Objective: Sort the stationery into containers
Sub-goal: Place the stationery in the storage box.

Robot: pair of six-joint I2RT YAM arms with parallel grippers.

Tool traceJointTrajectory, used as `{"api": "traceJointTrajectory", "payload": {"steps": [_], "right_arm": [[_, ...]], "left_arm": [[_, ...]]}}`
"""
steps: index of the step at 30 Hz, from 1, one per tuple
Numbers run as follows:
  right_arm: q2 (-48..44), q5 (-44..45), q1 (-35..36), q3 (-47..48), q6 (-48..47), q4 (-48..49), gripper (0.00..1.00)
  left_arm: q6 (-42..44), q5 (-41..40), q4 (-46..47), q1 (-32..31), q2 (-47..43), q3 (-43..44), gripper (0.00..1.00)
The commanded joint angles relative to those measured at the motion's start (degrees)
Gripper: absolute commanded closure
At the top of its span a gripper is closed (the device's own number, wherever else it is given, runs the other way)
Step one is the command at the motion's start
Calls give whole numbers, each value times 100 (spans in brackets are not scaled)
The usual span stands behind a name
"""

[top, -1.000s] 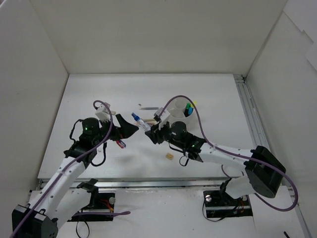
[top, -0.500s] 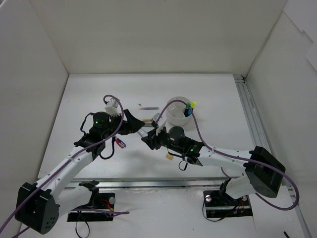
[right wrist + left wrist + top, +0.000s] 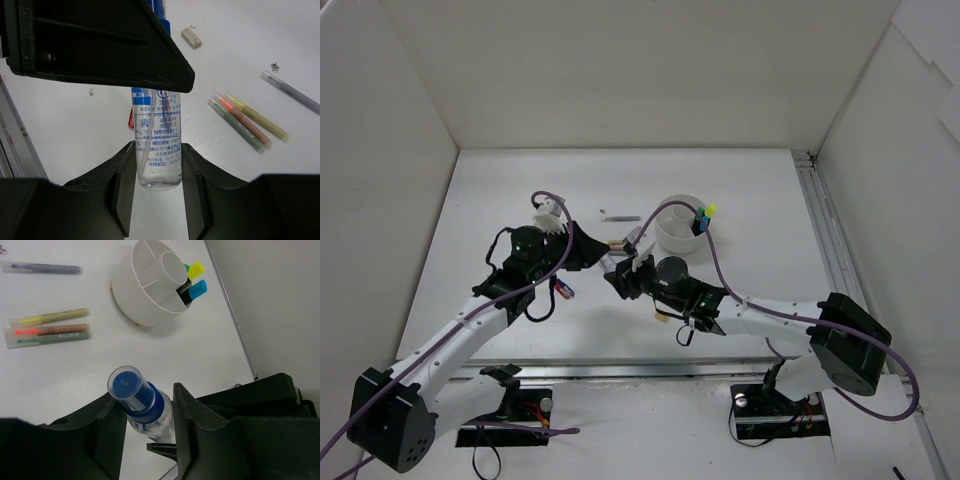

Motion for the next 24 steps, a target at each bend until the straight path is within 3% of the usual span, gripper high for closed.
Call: {"api": "traceJointTrajectory", "payload": {"steps": [1,4,8,13,20,22,23,24], "right_arm": [[24,191,36,404,52,659,67],[68,7,62,518,18,659,53],[103,-98,62,641,-61,650,43],[138,-46,79,703,-88,650,41],[138,59,194,703,-202,659,90],[138,77,211,703,-237,659,99],[129,129,203,686,-246,650,100],[121,278,202,677,-229,659,100]], "left_arm": [[176,-96,274,-171,-134,457,100],[299,-210,160,-302,-64,554,100],[388,-446,-8,-443,15,659,100],[458,-675,-192,-567,33,738,100],[581,-834,-342,-742,164,888,100],[616,-834,-377,-742,217,975,100],[651,-808,-394,-795,235,993,95],[669,-782,-438,-795,243,1063,84]]}}
